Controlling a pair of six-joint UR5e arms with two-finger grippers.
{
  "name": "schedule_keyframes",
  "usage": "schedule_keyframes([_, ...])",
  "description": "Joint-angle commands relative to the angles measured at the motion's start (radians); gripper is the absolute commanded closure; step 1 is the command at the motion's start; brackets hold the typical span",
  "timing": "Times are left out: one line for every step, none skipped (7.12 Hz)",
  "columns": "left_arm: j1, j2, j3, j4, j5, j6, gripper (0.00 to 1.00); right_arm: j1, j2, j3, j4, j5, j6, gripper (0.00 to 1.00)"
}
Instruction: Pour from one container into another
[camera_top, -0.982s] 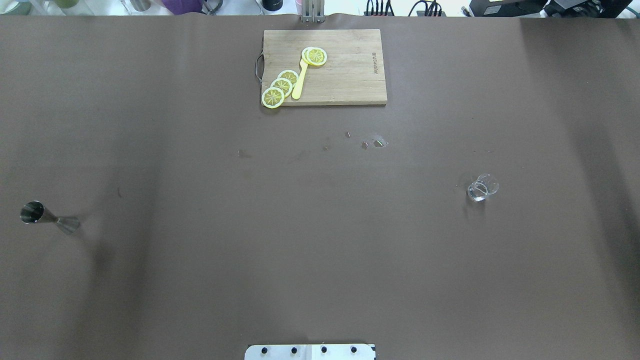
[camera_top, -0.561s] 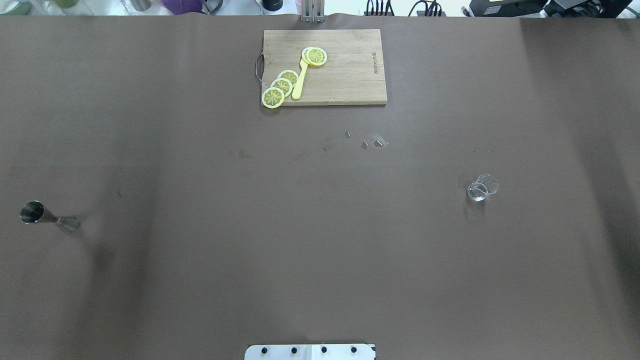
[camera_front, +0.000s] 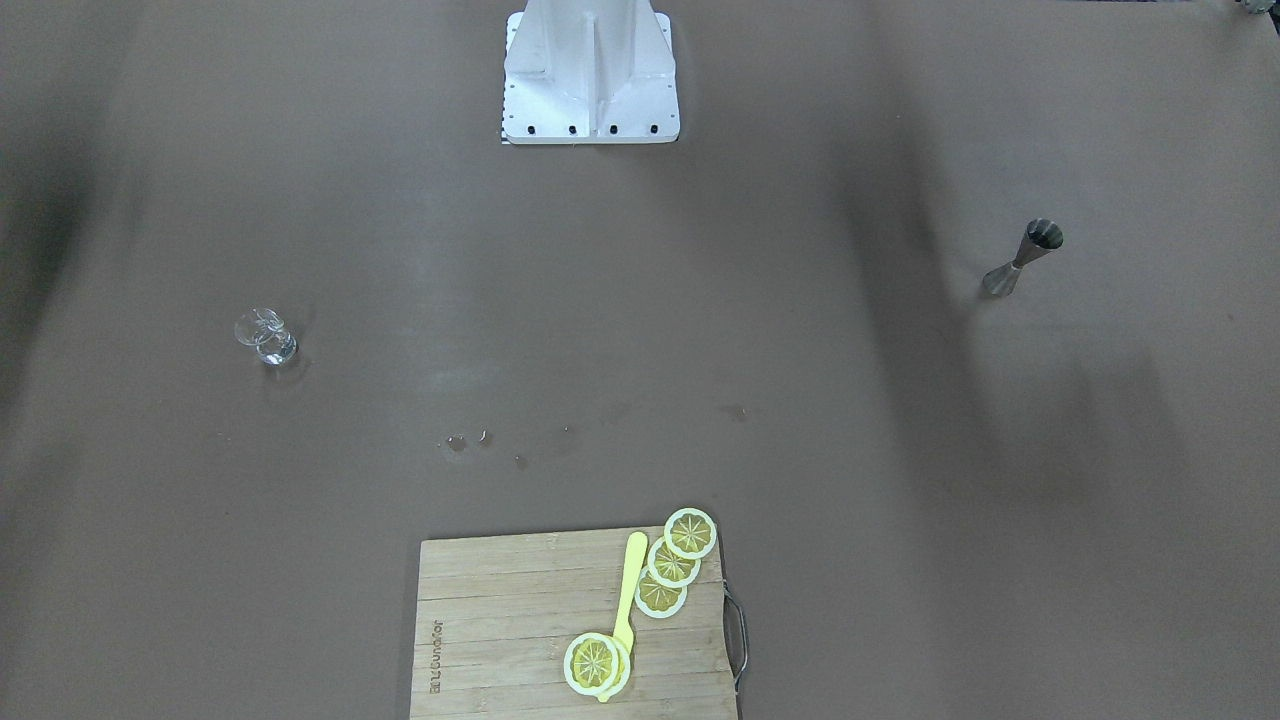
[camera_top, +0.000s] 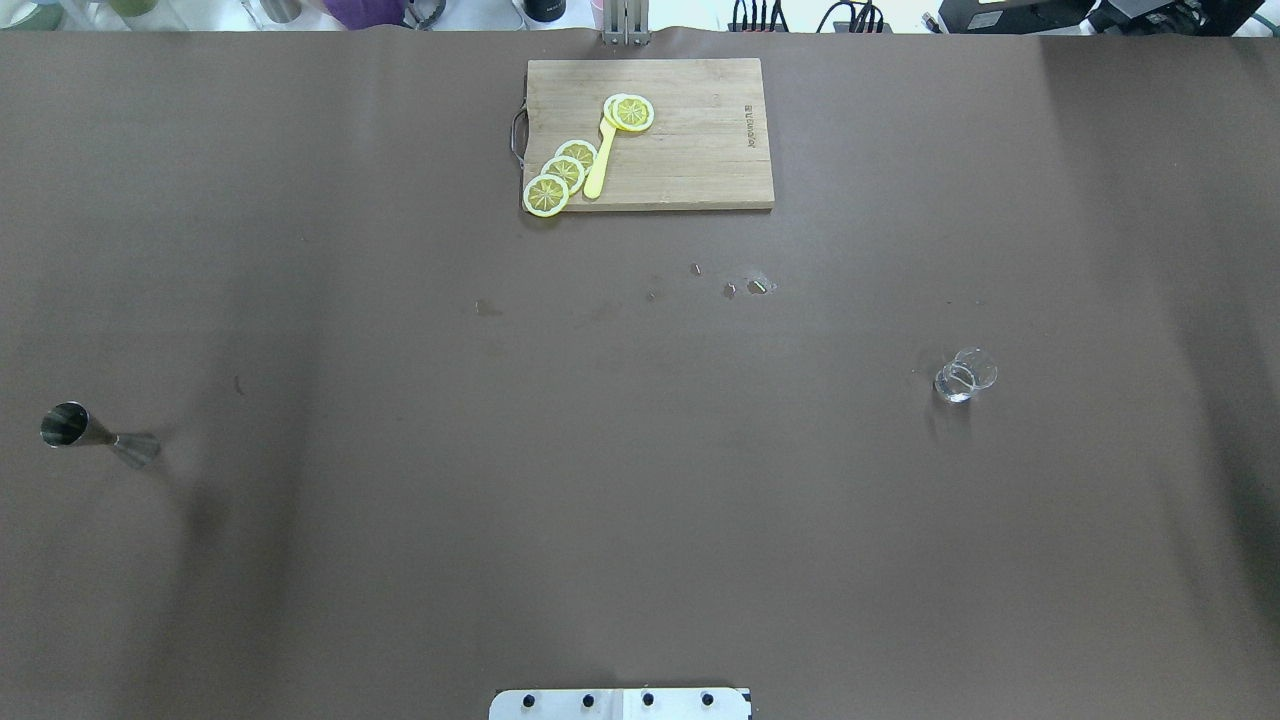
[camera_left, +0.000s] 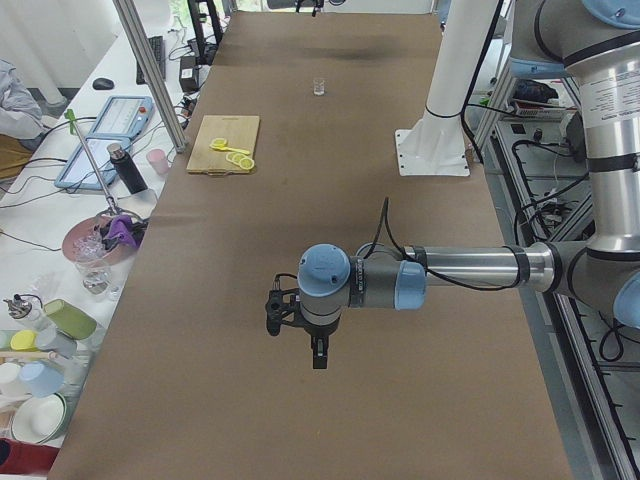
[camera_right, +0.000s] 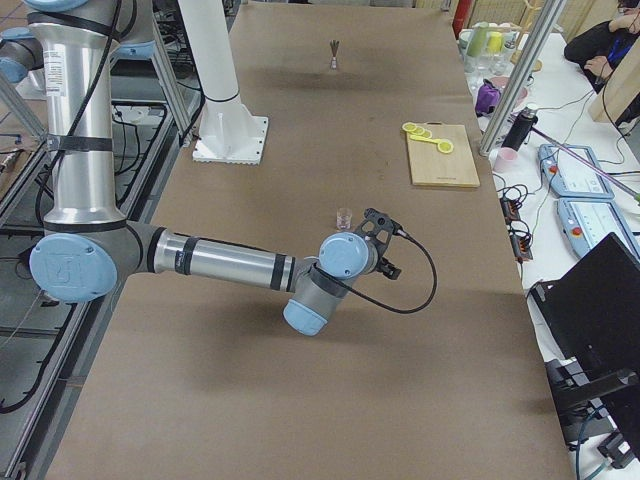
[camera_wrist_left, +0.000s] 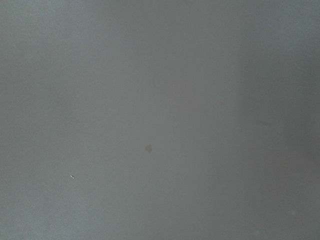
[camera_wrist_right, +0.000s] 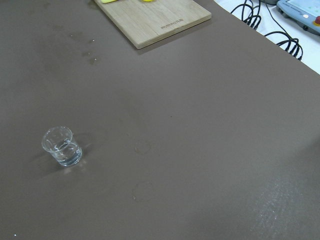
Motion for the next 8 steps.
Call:
schedule_keyframes([-0.002, 0.002, -0.007, 0.002, -0.002, 0.0, 0.01, -0.097, 0.049, -0.056, 0.044, 0.0, 0.002, 0.0])
schedule_keyframes([0.0, 0.0, 0.002, 0.002, -0.001, 0.0, 0.01, -0.115, 0.066, -0.082, 0.056, 0.001, 0.001, 0.0])
schedule_keyframes([-0.002, 0.002, -0.002, 0.002, -0.001, 0.0, 0.01, -0.153, 0.066, -0.086, 0.09, 0.001, 0.001, 0.0])
schedule_keyframes([-0.002, 0.002, -0.001, 0.003, 0.001, 0.0, 0.01, -0.188, 0.069, -0.116, 0.155, 0.001, 0.001, 0.0])
schedule_keyframes([-0.003, 0.002, -0.004, 0.003, -0.001, 0.0, 0.01, -0.199, 0.092, -0.162, 0.223, 0.001, -0.001, 0.0])
schedule_keyframes([-0.002, 0.002, -0.001, 0.003, -0.001, 0.0, 0.01, -0.214, 0.112, -0.2, 0.292, -0.001, -0.001, 0.0])
schedule_keyframes([-0.002, 0.002, -0.002, 0.003, -0.001, 0.0, 0.01, -0.225, 0.122, -0.225, 0.335, -0.006, -0.002, 0.0])
schedule_keyframes([-0.003, 0.002, -0.002, 0.003, -0.001, 0.0, 0.01, -0.231, 0.13, -0.237, 0.342, -0.009, -0.002, 0.0])
